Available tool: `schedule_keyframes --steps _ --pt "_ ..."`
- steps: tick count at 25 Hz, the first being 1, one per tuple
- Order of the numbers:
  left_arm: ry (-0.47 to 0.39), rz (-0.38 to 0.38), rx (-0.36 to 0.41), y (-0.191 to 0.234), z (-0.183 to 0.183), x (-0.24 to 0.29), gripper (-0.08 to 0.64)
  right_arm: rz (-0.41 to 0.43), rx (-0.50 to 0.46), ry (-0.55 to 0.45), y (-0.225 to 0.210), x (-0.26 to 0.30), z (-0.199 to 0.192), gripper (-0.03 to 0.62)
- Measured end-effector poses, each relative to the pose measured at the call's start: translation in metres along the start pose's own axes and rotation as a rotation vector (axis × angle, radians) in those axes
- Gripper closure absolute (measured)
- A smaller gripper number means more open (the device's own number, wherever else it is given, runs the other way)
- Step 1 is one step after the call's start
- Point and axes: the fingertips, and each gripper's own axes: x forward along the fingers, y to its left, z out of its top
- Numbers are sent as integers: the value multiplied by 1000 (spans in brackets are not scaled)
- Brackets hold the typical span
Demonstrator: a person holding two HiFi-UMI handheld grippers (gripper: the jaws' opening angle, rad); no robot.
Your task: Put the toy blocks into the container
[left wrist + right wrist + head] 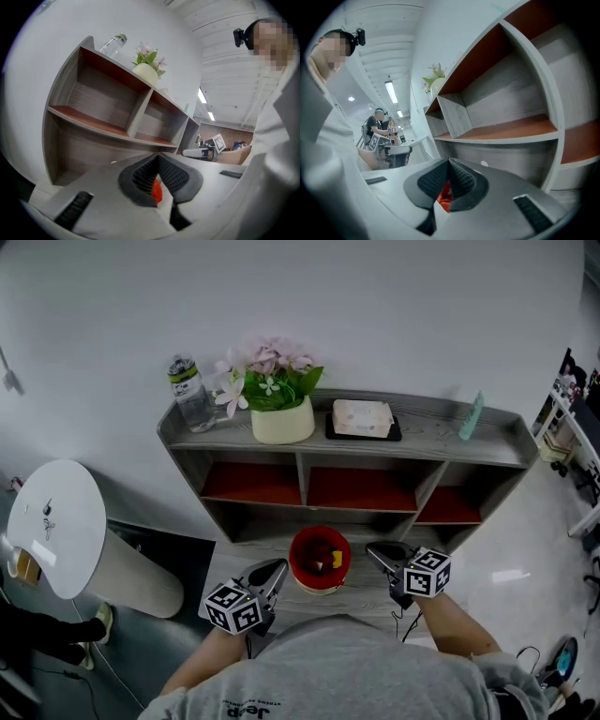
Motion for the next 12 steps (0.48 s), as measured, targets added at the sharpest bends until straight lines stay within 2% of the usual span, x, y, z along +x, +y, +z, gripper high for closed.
schedule_keyframes --steps 12 --pt "13 -30 22 -14 4 12 548 -20 -14 4 -2 -17 -2 586"
